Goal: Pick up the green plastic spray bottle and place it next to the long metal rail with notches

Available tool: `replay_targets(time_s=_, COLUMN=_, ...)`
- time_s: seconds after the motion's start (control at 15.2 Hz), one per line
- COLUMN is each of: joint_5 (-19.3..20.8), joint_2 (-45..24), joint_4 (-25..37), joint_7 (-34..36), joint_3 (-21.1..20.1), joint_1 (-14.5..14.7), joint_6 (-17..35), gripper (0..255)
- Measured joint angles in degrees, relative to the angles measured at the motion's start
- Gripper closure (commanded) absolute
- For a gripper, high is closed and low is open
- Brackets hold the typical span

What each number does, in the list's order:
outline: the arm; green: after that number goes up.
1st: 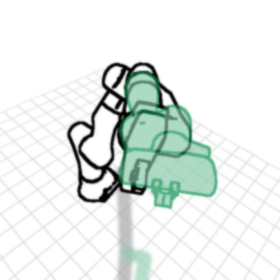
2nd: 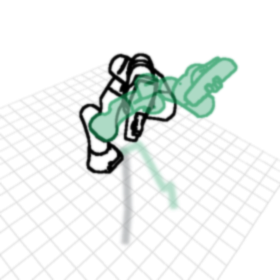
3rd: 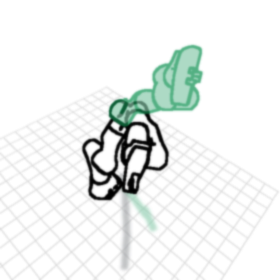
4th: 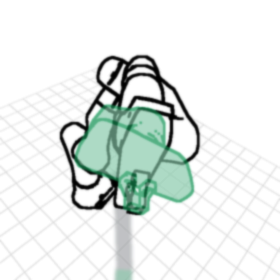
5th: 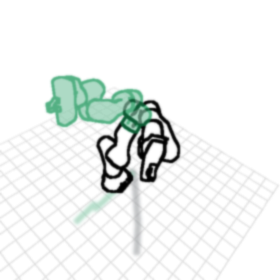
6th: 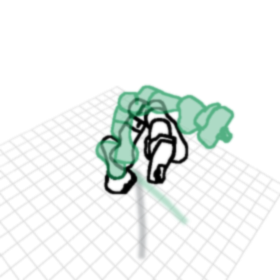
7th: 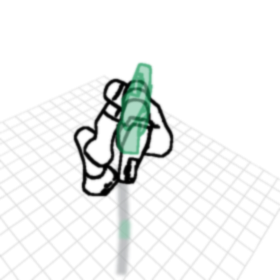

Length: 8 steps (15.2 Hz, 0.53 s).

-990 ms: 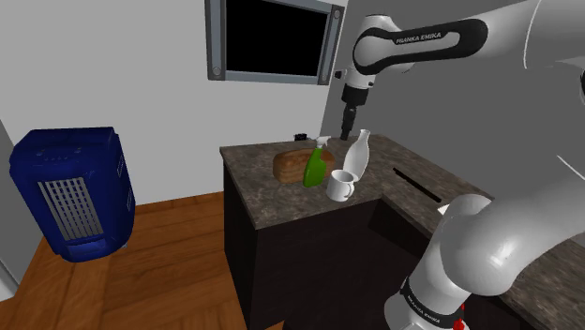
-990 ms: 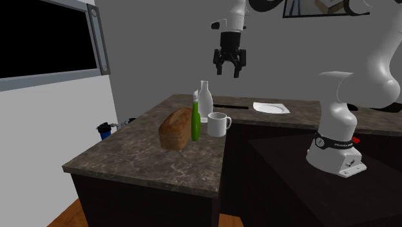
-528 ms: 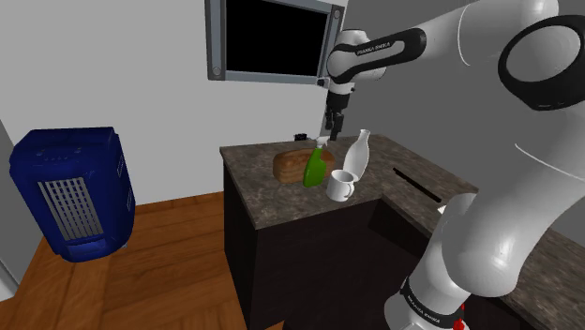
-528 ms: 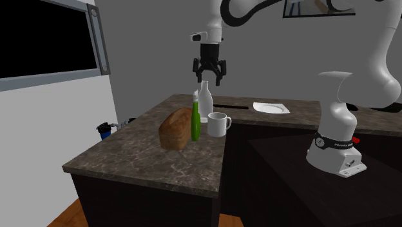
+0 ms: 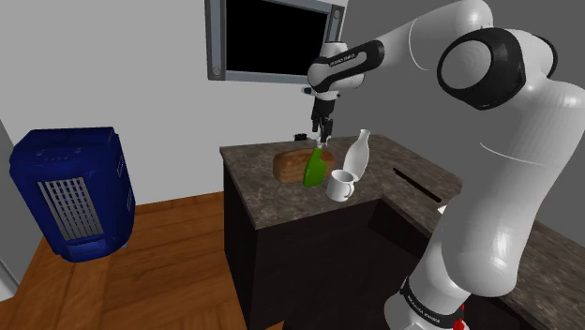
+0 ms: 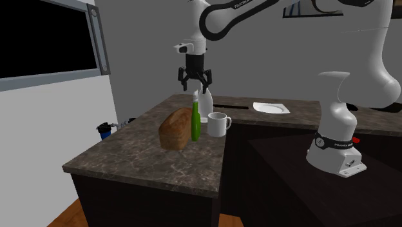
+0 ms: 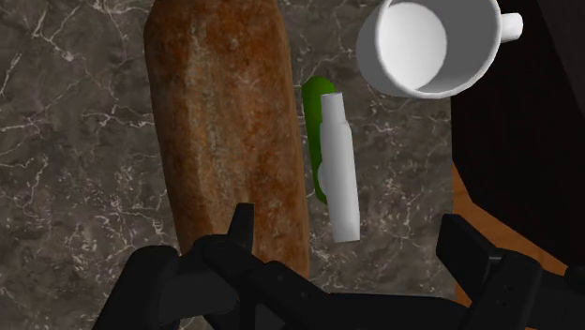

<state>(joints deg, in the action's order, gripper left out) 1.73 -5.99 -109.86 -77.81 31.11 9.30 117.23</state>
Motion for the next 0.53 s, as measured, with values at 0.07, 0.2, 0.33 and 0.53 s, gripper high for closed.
replay_targets(time_s=0.07, joint_5=-0.1, joint_2=-0.2, joint_4=-0.5, joint_7=-0.2, joint_3=0.0, joint_1=-0.1, joint_6=0.7, gripper=0)
replay_targets(time_s=0.2, joint_5=-0.5, joint_2=-0.9, joint_4=-1.2, joint_7=-0.5, joint_3=0.0, joint_1=-0.2, joint_6=2.0, gripper=0)
replay_targets(time_s=0.33, joint_5=-0.9, joint_2=-1.7, joint_4=-2.0, joint_7=-0.8, joint_3=0.0, joint_1=-0.4, joint_6=3.5, gripper=0)
replay_targets(time_s=0.53, joint_5=-1.0, joint_2=-1.7, joint_4=-2.4, joint_7=-0.8, joint_3=0.0, joint_1=-0.4, joint_6=4.0, gripper=0)
